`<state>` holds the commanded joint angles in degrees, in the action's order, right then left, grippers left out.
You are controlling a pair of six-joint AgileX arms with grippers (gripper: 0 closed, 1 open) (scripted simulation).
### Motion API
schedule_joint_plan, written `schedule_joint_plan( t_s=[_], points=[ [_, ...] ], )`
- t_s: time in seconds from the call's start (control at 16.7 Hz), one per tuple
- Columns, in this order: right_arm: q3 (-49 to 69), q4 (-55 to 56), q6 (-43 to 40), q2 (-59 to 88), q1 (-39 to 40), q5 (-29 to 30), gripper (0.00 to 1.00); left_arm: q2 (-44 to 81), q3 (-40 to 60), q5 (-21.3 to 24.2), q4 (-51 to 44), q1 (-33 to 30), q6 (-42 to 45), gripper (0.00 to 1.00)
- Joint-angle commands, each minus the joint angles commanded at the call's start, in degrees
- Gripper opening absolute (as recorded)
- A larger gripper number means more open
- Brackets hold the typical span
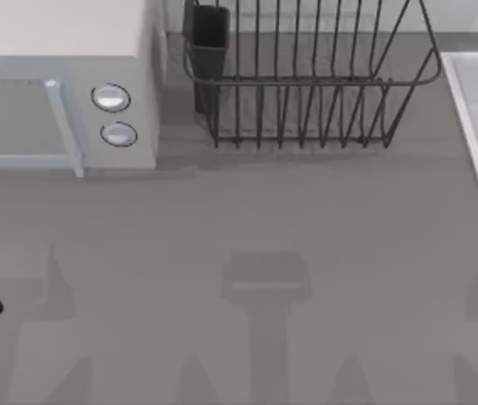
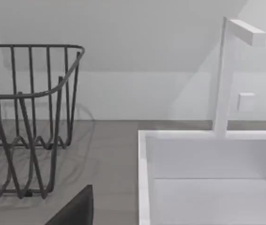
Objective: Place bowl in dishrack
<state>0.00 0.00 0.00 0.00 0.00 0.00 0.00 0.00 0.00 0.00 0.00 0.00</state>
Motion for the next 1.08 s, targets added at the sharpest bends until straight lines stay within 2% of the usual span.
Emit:
schedule_joint_plan(
  t_s=[0.24, 0.42, 1.08],
  points=[
    [1.9, -1.8, -1.0, 1.9, -1.0, 0.0, 1.0, 0.0, 0.0, 0.0, 0.0, 0.0, 0.0, 1.0],
    [8.6, -8.3, -4.5, 9.2, -4.3, -0.1, 1.0, 0.0, 0.0, 0.0, 0.0, 0.0, 0.0, 1.0],
    [48.0, -48.8, -24.6, 65.3, -24.7, -0.2, 1.0, 0.0, 0.0, 0.0, 0.0, 0.0, 0.0, 1.0]
  ],
)
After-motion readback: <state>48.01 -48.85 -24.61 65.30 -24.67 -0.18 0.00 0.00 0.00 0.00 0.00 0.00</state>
